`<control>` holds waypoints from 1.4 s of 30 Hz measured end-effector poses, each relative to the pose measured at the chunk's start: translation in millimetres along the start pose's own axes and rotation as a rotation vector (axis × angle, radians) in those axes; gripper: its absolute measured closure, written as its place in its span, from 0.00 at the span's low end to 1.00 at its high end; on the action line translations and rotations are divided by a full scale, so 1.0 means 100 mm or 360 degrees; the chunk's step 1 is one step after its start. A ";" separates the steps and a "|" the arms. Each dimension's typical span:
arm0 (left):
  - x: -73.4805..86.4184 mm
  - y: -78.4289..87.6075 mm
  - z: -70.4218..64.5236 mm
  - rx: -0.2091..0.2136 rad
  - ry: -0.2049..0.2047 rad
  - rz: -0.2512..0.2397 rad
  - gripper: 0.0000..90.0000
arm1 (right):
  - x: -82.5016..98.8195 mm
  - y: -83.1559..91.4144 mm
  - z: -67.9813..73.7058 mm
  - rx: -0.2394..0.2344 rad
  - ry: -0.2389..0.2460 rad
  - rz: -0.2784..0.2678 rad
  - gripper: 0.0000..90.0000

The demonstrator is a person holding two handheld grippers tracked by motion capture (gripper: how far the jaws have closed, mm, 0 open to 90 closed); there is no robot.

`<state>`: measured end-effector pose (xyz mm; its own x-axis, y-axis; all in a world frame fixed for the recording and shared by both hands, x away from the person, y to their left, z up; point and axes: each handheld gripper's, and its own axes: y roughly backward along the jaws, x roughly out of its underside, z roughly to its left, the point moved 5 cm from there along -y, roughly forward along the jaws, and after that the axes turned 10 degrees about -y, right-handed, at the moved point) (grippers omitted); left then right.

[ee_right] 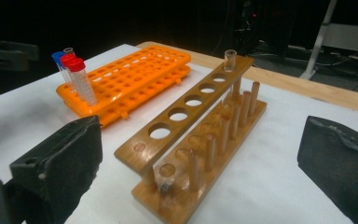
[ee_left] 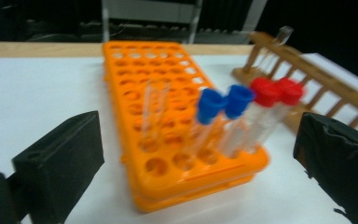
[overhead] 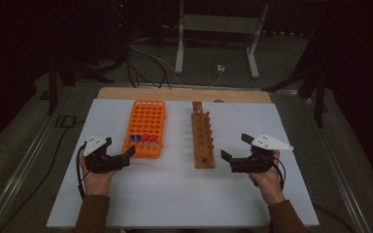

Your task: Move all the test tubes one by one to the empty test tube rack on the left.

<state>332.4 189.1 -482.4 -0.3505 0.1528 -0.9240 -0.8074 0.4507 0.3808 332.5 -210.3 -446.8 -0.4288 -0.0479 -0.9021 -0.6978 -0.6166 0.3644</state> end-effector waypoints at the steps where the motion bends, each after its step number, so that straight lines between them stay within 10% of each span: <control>1: -0.01 0.01 -0.03 0.0005 -0.0008 -0.0014 0.02 | -0.02 -0.02 0.01 0.0002 0.0009 0.0003 0.01; 8: -0.03 0.04 -0.21 0.0061 -0.0085 -0.0065 0.00 | -0.12 -0.22 0.08 0.0019 0.0098 0.0049 0.01; 16: 0.00 0.00 -0.36 0.0100 -0.0134 -0.0065 0.00 | -0.28 -0.47 0.01 0.0005 -0.0003 0.0042 0.01; 33: 0.00 0.05 -0.39 0.0107 -0.0076 -0.0121 0.00 | -0.56 -1.30 -0.21 0.0087 -0.0015 0.0116 0.19; 42: 0.01 0.01 -0.40 0.0127 -0.0093 -0.0101 0.00 | -0.48 -1.72 -0.36 0.0244 -0.0007 0.0176 0.62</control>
<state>312.6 154.4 -481.7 -0.2698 0.1717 -0.9475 -0.7860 0.5291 0.3197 494.2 -130.4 -474.4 -0.5099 -0.1050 -0.8538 -0.7255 -0.4809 0.4924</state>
